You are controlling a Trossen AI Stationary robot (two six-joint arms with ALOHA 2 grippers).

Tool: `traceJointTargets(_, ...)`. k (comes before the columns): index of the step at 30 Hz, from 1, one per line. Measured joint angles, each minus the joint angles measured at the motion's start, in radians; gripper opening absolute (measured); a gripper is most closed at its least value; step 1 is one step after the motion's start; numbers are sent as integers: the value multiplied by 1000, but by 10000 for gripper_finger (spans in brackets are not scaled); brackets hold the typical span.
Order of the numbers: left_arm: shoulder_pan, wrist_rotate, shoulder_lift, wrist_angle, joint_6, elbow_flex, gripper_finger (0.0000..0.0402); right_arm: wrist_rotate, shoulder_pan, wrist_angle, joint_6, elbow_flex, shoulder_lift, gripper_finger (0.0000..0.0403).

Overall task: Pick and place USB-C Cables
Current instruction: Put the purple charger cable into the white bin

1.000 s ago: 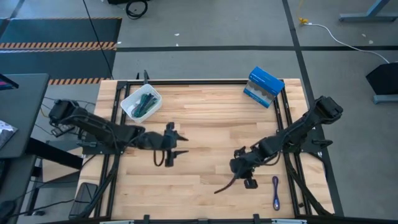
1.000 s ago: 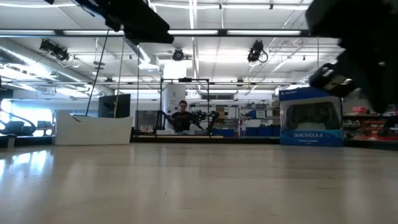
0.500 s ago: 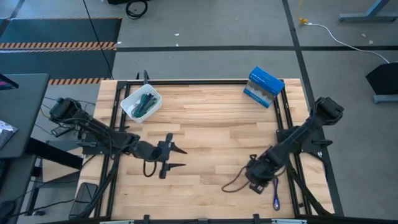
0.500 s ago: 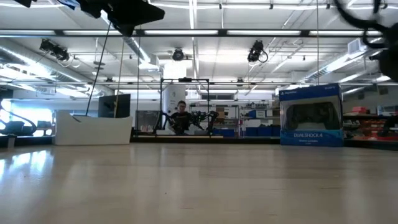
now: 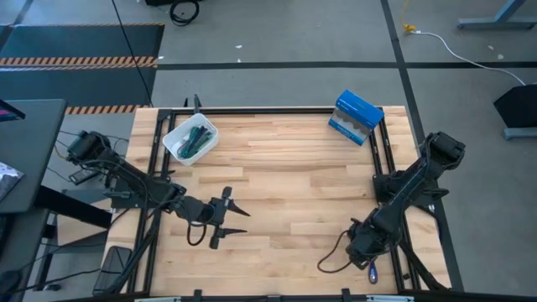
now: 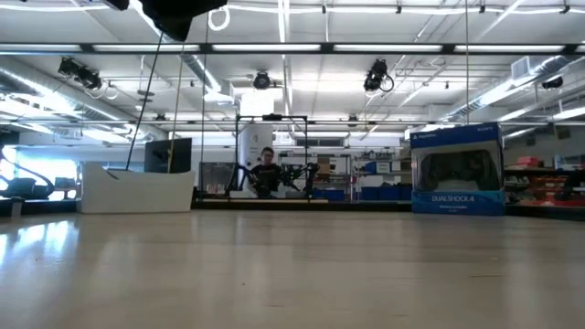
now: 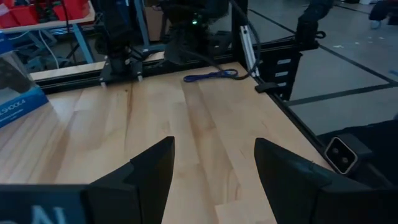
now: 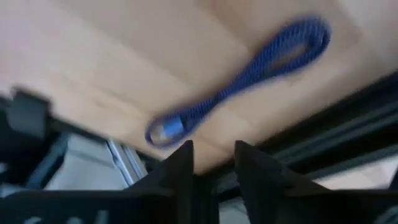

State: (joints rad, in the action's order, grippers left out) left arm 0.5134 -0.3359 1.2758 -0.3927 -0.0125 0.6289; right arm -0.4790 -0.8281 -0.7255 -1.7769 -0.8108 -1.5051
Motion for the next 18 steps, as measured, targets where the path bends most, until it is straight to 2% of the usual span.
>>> traceJointTargets(4,15,0,0,0,1,0,231,89,-3,-43,-49,0,0,175)
traceJointTargets(8,20,0,0,0,2,0,231,93,-3,-93,-93,0,0,210)
traceJointTargets(12,19,0,0,0,0,0,231,96,-11,-78,-147,32,0,221)
traceJointTargets(18,19,0,0,1,-7,0,231,95,-28,7,-210,136,0,211)
